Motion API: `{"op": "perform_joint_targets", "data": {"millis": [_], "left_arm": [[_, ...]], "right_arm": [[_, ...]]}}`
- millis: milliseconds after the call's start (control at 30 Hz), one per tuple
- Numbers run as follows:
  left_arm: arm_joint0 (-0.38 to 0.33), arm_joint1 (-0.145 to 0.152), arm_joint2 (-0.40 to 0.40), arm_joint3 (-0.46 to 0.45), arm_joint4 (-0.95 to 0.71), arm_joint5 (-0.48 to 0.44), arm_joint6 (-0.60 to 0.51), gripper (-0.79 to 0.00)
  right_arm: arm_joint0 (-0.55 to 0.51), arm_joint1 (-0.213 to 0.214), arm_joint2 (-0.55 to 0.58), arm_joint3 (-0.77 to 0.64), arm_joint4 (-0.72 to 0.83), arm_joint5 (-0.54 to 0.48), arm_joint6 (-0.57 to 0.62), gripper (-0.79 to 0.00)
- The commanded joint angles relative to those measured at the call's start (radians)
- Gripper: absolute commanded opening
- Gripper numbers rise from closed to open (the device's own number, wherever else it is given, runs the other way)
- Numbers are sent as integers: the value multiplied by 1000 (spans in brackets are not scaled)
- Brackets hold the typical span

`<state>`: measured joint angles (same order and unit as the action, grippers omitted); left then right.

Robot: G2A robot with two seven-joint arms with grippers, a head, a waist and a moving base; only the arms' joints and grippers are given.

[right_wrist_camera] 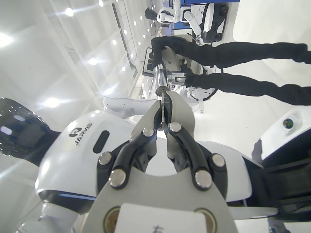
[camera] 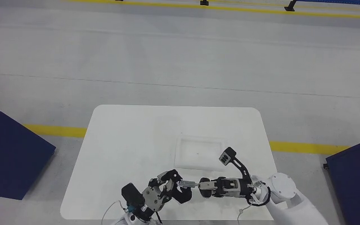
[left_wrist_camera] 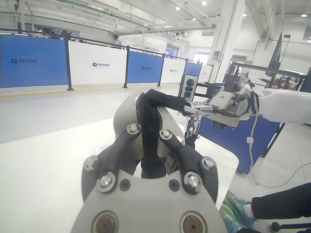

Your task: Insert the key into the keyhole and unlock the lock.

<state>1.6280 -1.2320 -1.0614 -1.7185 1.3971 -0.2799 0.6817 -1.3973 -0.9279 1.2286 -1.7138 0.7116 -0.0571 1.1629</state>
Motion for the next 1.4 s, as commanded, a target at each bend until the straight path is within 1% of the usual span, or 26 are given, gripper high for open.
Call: {"op": "perform_joint_targets", "data": {"millis": [0, 200, 533, 700, 900, 967, 1267, 1300, 1367], "left_arm": [[-1, 0, 0, 0, 7, 1, 3, -785], [-1, 1, -2, -2, 33, 19, 7, -785], [0, 2, -8, -3, 82, 72, 23, -785], [-1, 3, -8, -4, 110, 85, 35, -785], [0, 4, -7, -4, 131, 94, 42, -785], [0, 4, -8, -4, 131, 96, 42, -785], [4, 1, -22, 0, 101, 144, 23, -785], [4, 1, -22, -1, 103, 147, 23, -785], [5, 1, -23, -2, 108, 155, 22, -785]], "right_arm": [[-1, -1, -1, 4, 37, 51, -7, -785], [-1, -5, -2, 12, 133, 164, -8, -785], [4, -1, -2, 28, 161, 310, 33, -785], [6, 0, -4, 35, 179, 388, 27, -785], [4, -3, -10, 45, 246, 475, 8, -785], [5, -4, -10, 42, 265, 492, 0, -785], [5, -4, -10, 42, 265, 492, 0, -785], [2, -5, -12, 41, 269, 490, -14, -785], [-9, -8, -17, 41, 315, 525, -51, -785]]}}
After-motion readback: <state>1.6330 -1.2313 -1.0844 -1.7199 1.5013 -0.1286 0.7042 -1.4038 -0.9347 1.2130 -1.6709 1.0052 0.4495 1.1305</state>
